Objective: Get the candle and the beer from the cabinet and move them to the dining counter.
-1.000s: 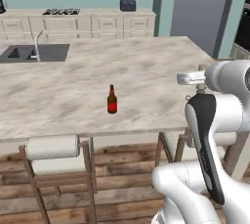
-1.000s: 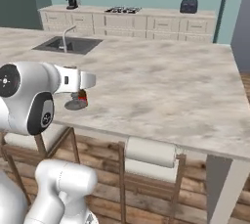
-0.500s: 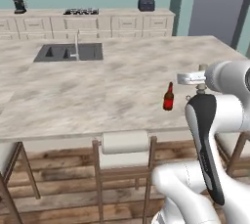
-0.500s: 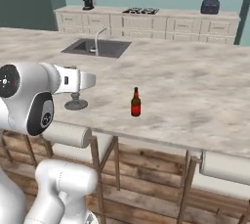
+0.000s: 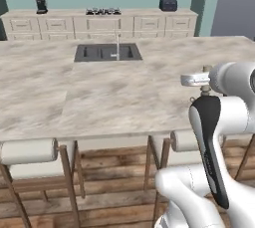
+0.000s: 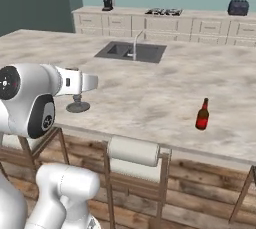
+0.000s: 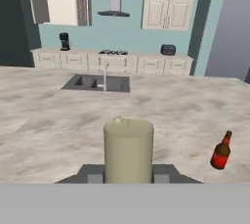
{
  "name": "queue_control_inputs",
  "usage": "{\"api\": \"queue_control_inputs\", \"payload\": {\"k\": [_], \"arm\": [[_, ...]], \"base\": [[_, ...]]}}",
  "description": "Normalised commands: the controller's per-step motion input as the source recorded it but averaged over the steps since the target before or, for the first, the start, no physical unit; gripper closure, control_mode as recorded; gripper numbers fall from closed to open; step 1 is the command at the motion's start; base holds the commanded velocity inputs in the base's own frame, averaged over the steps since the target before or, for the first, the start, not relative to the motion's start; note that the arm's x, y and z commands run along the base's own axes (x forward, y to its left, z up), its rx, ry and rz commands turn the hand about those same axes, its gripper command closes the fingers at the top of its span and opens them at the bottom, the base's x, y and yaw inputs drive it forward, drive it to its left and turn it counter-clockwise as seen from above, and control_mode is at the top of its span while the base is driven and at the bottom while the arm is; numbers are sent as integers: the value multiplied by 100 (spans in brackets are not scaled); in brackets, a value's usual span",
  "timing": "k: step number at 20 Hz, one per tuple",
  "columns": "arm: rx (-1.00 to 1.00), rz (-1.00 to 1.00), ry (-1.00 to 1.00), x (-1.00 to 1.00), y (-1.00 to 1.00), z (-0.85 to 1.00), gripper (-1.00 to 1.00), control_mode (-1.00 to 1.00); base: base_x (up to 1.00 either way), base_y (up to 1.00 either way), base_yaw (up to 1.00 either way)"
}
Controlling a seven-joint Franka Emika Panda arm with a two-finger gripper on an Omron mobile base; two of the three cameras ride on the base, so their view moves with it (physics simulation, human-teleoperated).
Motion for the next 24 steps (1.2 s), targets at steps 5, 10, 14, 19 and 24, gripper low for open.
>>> {"api": "queue_control_inputs", "payload": {"k": [5,10,14,19,24], "arm": [[0,0,0,0,0,0,100,100],[0,0,0,0,0,0,100,100],[0,0,0,0,0,0,100,100],[0,1,1,31,0,-17,100,-100],[-3,3,2,91,0,-66,100,-100]], "base": [[55,88,4],[54,30,2],[47,-1,0],[39,-1,0],[0,0,0]]}}
